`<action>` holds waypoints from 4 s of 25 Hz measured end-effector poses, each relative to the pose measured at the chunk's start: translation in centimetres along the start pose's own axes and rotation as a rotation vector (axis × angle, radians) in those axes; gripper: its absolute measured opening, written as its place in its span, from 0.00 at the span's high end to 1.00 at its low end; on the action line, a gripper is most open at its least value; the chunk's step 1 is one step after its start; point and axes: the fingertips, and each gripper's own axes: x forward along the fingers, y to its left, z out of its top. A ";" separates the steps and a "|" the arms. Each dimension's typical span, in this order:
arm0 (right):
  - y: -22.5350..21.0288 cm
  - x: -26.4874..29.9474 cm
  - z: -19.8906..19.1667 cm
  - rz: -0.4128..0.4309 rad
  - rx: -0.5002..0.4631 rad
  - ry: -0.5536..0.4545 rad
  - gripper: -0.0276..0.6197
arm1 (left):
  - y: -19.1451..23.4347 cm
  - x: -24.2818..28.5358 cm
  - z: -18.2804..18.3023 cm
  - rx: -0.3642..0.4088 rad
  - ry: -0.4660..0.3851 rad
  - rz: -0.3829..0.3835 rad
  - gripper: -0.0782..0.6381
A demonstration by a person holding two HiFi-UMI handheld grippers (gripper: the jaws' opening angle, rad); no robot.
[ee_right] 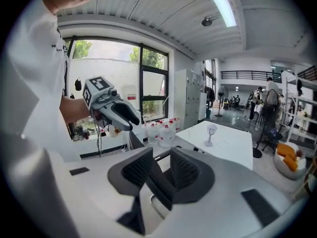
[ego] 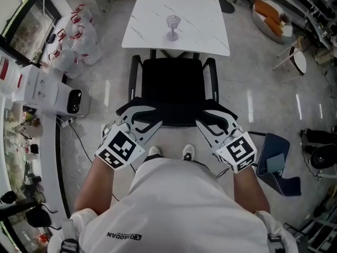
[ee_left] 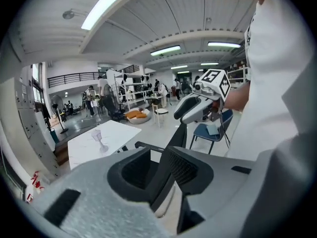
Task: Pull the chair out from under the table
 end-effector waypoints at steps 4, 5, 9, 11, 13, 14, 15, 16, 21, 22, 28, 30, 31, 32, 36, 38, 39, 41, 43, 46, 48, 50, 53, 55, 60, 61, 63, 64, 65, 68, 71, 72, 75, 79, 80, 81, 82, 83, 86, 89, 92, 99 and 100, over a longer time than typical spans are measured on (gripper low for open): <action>1.9 0.2 -1.7 0.063 -0.107 0.101 0.75 | -1.6 0.7 -2.8 0.038 0.120 -0.060 0.69; 2.3 0.3 -2.1 0.074 -0.135 0.127 0.73 | -2.0 1.0 -3.5 0.057 0.153 -0.072 0.68; 2.6 1.0 -3.9 0.071 -0.243 0.227 0.73 | -2.7 2.4 -5.8 0.150 0.265 -0.069 0.67; 2.6 1.6 -5.0 0.069 -0.313 0.279 0.72 | -2.9 3.1 -6.9 0.200 0.321 -0.063 0.67; 2.8 2.3 -6.3 0.077 -0.366 0.341 0.69 | -2.9 3.7 -7.9 0.244 0.368 -0.063 0.65; 2.8 2.7 -6.8 0.080 -0.383 0.365 0.67 | -2.8 3.9 -8.2 0.257 0.382 -0.063 0.64; 2.8 3.1 -7.2 0.081 -0.398 0.383 0.66 | -2.7 4.2 -8.3 0.267 0.392 -0.063 0.64; 2.7 3.4 -7.5 0.081 -0.414 0.398 0.66 | -2.6 4.4 -8.5 0.275 0.401 -0.062 0.64; 2.1 4.3 -9.1 0.076 -0.519 0.491 0.63 | -1.9 5.6 -9.8 0.332 0.477 -0.061 0.63; 2.0 4.4 -9.4 0.075 -0.540 0.512 0.62 | -1.9 5.8 -10.0 0.339 0.489 -0.065 0.62; 0.8 6.0 -11.6 0.056 -0.662 0.638 0.58 | -1.9 7.1 -11.6 0.360 0.571 -0.102 0.60; 0.7 6.7 -12.0 0.048 -0.677 0.652 0.58 | -1.7 7.6 -12.5 0.357 0.606 -0.109 0.60; 0.7 7.1 -12.3 0.049 -0.677 0.658 0.58 | -1.5 7.8 -13.0 0.357 0.623 -0.111 0.60; 0.7 7.4 -12.6 0.054 -0.675 0.664 0.58 | -1.4 8.1 -13.4 0.359 0.636 -0.112 0.60; 0.2 8.2 -13.5 0.050 -0.682 0.707 0.62 | -0.9 8.7 -14.1 0.368 0.677 -0.109 0.61; -0.2 8.3 -13.9 0.035 -0.707 0.738 0.64 | -1.0 8.9 -14.3 0.364 0.694 -0.121 0.61; -0.4 8.2 -14.2 0.031 -0.729 0.757 0.66 | -1.1 8.9 -14.5 0.364 0.705 -0.130 0.61; -0.4 8.1 -14.7 0.030 -0.781 0.793 0.75 | -1.3 8.9 -14.9 0.383 0.731 -0.143 0.64; -0.3 8.1 -15.0 0.042 -0.809 0.810 0.79 | -1.3 8.9 -15.2 0.426 0.750 -0.145 0.69; -0.1 8.0 -15.2 0.070 -0.810 0.819 0.83 | -1.4 8.9 -15.5 0.472 0.757 -0.157 0.74; 0.0 8.0 -15.4 0.087 -0.805 0.824 0.84 | -1.7 9.0 -15.7 0.469 0.764 -0.186 0.76; 0.1 7.9 -15.5 0.103 -0.799 0.830 0.85 | -2.0 9.0 -15.8 0.458 0.772 -0.217 0.77; 0.3 7.9 -15.5 0.117 -0.795 0.837 0.85 | -2.2 9.0 -15.9 0.459 0.775 -0.239 0.78; 0.3 7.9 -15.5 0.116 -0.795 0.838 0.86 | -2.3 9.0 -16.0 0.459 0.777 -0.245 0.78; 0.4 8.0 -15.6 0.116 -0.789 0.838 0.86 | -2.4 9.1 -16.1 0.449 0.782 -0.282 0.78; 0.4 8.0 -15.6 0.117 -0.787 0.840 0.86 | -2.5 9.0 -16.1 0.449 0.781 -0.287 0.78; 0.4 8.0 -15.5 0.114 -0.787 0.841 0.86 | -2.5 9.0 -16.1 0.447 0.779 -0.291 0.78; 0.4 8.0 -15.4 0.111 -0.788 0.840 0.86 | -2.5 9.0 -16.1 0.447 0.778 -0.291 0.78; 0.3 7.9 -15.4 0.109 -0.790 0.838 0.85 | -2.5 9.0 -16.0 0.448 0.777 -0.289 0.78; 0.4 7.8 -15.4 0.107 -0.794 0.834 0.86 | -2.6 9.1 -15.9 0.461 0.771 -0.278 0.78; 0.3 7.7 -15.3 0.101 -0.795 0.831 0.85 | -2.6 9.2 -15.7 0.474 0.762 -0.269 0.79; 0.2 7.7 -15.3 0.097 -0.794 0.832 0.85 | -2.5 9.2 -15.7 0.478 0.761 -0.266 0.79; 0.6 7.6 -15.5 0.101 -0.786 0.834 0.85 | -2.8 9.3 -15.8 0.495 0.755 -0.257 0.79; 0.8 7.4 -15.5 0.101 -0.777 0.833 0.86 | -2.9 9.2 -15.7 0.523 0.746 -0.238 0.80; 0.8 7.4 -15.5 0.098 -0.775 0.832 0.85 | -2.9 9.2 -15.8 0.527 0.746 -0.236 0.81; 0.9 7.4 -15.4 0.094 -0.773 0.832 0.86 | -2.8 9.2 -15.8 0.529 0.748 -0.236 0.81; 0.9 7.5 -15.3 0.092 -0.770 0.832 0.86 | -2.7 9.1 -15.8 0.527 0.751 -0.238 0.81; 1.0 7.5 -15.2 0.095 -0.765 0.835 0.86 | -2.6 9.0 -15.8 0.525 0.754 -0.240 0.81; 1.5 7.3 -15.0 0.121 -0.740 0.850 0.87 | -2.5 8.7 -15.6 0.517 0.766 -0.250 0.81; 1.7 6.9 -15.0 0.129 -0.734 0.850 0.87 | -2.7 8.6 -15.5 0.509 0.783 -0.252 0.82; 2.3 6.4 -15.3 0.135 -0.738 0.843 0.88 | -3.5 8.3 -15.7 0.498 0.796 -0.250 0.82; 4.5 4.8 -15.8 0.155 -0.758 0.828 0.88 | -6.2 7.0 -16.0 0.464 0.807 -0.253 0.81; 4.9 4.5 -16.0 0.158 -0.760 0.825 0.88 | -6.7 6.8 -16.1 0.460 0.808 -0.252 0.81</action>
